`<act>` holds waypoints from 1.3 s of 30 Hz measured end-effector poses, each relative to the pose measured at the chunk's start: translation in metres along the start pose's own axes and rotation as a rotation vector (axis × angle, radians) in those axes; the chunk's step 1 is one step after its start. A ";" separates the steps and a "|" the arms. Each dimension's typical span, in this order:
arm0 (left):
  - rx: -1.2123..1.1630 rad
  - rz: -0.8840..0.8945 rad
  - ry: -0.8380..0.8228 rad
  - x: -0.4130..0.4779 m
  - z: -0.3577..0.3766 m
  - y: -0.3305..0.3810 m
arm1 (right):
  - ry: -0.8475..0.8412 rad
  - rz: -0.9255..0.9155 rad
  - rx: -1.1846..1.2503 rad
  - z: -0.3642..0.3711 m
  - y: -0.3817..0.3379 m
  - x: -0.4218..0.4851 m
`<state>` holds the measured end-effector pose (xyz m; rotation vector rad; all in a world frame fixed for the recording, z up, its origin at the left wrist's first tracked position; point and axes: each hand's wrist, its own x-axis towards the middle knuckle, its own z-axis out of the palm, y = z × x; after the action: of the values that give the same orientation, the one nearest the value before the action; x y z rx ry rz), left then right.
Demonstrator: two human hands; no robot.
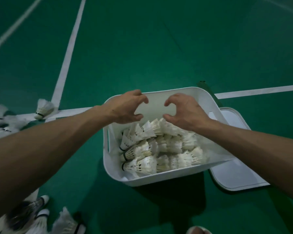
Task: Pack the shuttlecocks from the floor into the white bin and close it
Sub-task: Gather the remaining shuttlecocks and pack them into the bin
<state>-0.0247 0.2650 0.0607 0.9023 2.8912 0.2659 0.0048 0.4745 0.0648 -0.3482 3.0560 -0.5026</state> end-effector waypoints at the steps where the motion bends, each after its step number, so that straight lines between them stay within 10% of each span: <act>1: 0.005 -0.009 0.032 -0.005 -0.005 -0.003 | 0.002 -0.038 -0.016 -0.001 -0.009 0.002; 10: -0.031 -0.224 0.242 -0.064 -0.044 -0.071 | 0.016 -0.254 0.016 -0.001 -0.099 0.033; 39: -0.234 -1.000 0.072 -0.217 0.051 -0.305 | -0.433 -0.412 0.133 0.197 -0.301 0.211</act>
<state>-0.0090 -0.0990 -0.0390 -0.6112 2.8619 0.5018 -0.1242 0.0879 -0.0232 -0.9495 2.5189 -0.5517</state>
